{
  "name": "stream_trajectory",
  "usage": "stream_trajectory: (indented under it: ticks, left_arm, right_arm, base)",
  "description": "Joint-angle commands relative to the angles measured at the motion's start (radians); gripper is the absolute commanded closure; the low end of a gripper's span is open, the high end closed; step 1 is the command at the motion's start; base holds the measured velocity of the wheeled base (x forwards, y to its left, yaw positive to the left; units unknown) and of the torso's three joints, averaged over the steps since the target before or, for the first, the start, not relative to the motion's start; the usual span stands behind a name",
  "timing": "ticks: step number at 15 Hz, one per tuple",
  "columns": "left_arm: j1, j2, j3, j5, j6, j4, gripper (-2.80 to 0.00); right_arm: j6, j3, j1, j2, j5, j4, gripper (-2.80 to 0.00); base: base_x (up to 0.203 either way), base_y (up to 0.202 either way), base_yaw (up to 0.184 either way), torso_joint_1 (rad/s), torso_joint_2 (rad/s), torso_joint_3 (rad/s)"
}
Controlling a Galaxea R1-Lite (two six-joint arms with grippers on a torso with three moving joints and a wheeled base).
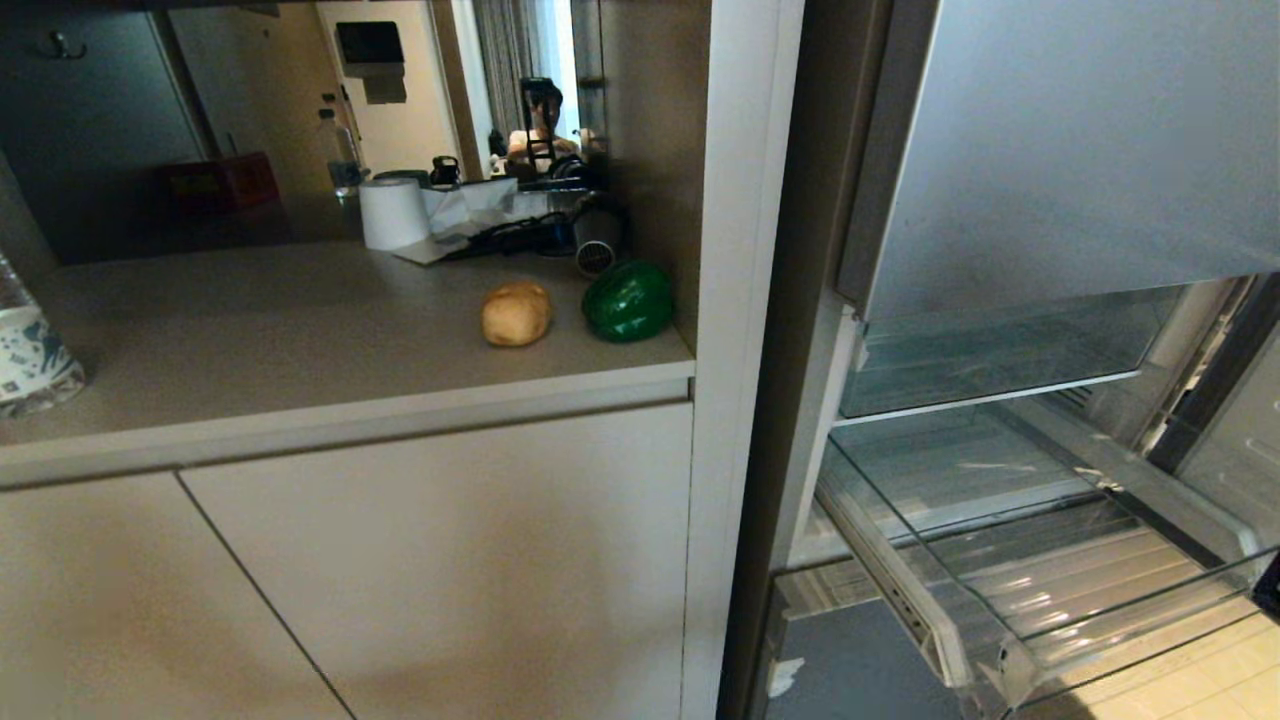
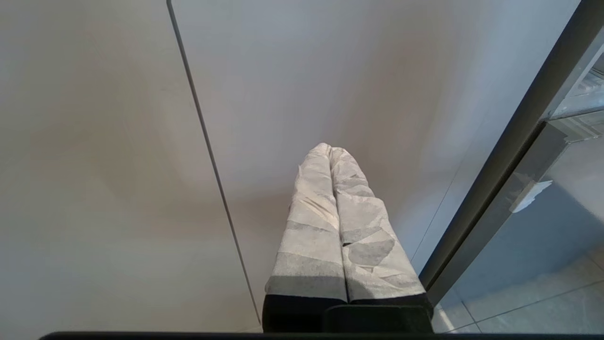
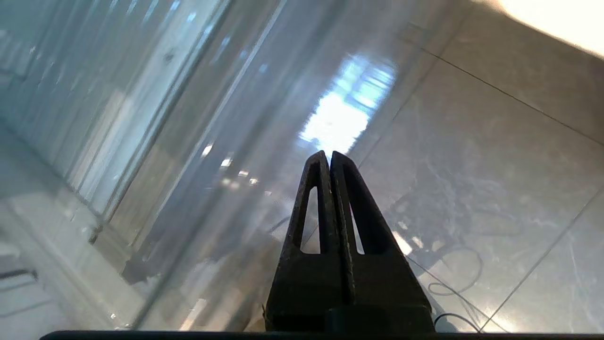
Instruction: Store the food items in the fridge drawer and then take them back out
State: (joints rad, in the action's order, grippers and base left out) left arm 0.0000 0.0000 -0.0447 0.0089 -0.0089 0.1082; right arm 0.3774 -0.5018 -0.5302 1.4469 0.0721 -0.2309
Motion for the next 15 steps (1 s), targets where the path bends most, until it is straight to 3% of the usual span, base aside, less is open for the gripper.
stream_trajectory:
  ticks: [1,10,15]
  left_arm:
    - [0.000,0.000,0.000,0.000,0.000,0.001,0.00]
    - [0.000,0.000,0.000,0.000,0.000,0.001,0.00]
    - [0.000,0.000,0.000,0.000,0.000,0.001,0.00]
  right_arm:
    - [0.000,-0.022,0.019,0.035,0.001,-0.001,0.00]
    - [0.048,-0.093,0.093,0.130,0.011,-0.012,0.00]
    - [0.073,-0.142,0.173,0.266,0.011,-0.160,0.00]
  base:
    - [0.000,0.000,0.000,0.000,0.00,0.000]
    - [0.000,0.000,0.000,0.000,0.00,0.000]
    - [0.000,0.000,0.000,0.000,0.00,0.000]
